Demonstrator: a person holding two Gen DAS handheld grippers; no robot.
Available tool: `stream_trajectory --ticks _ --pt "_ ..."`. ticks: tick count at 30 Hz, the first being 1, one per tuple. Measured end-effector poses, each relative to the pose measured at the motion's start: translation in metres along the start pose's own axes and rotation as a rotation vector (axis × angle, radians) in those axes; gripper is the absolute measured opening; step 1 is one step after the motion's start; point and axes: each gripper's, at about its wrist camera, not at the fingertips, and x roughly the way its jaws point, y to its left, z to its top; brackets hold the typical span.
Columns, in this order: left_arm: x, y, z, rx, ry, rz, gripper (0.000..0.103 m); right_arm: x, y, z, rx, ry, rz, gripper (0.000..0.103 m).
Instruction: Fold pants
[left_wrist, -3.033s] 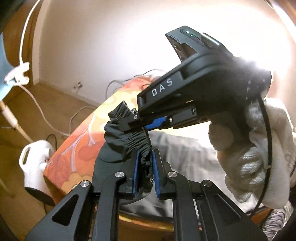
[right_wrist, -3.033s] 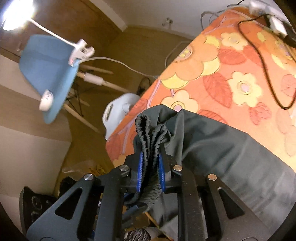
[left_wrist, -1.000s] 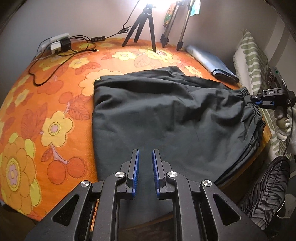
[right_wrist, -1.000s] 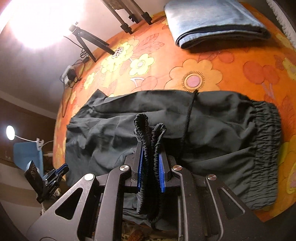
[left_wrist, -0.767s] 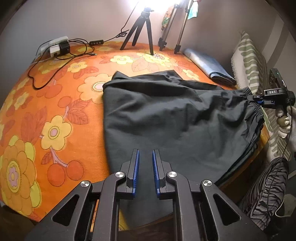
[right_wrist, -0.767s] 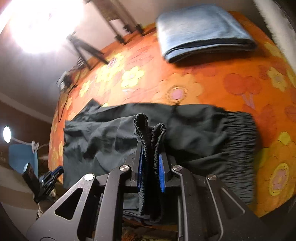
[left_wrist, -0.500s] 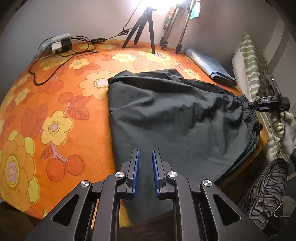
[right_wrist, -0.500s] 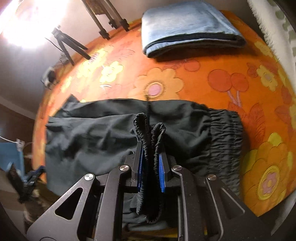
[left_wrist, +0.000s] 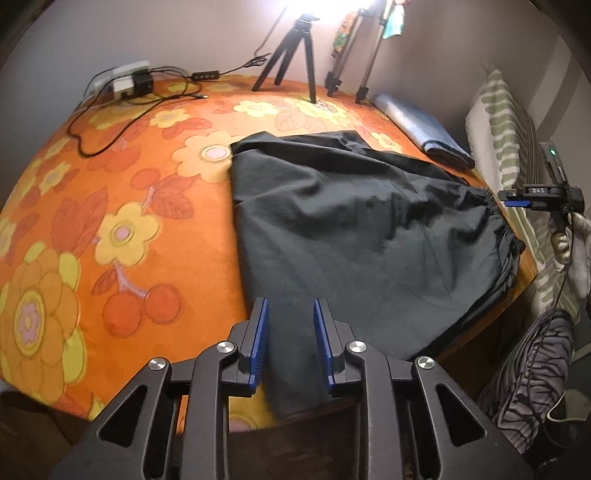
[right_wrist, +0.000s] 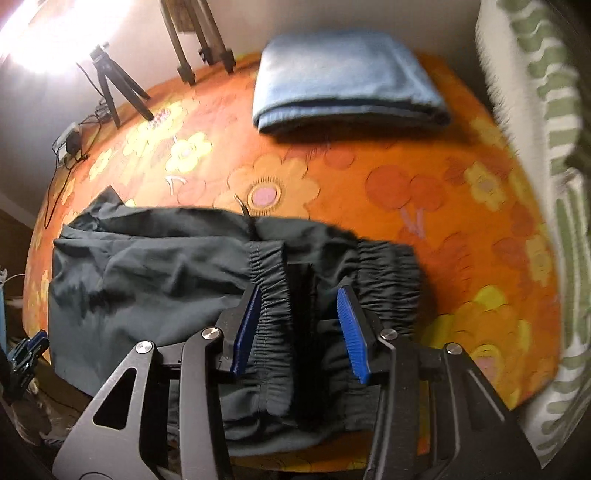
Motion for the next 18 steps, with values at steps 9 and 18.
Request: stream_trajectory --ticks 9,18 --pt "0.006 -0.004 -0.012 -0.036 0.020 -0.008 0.023 -0.045 0.119 0.025 -0.276 -0.135 0.214 0.045" --pt "0.005 0.010 -0.014 -0.129 -0.006 0.004 0.030 -0.009 0.292 0.034 -0.596 -0.074 0.409 0.045"
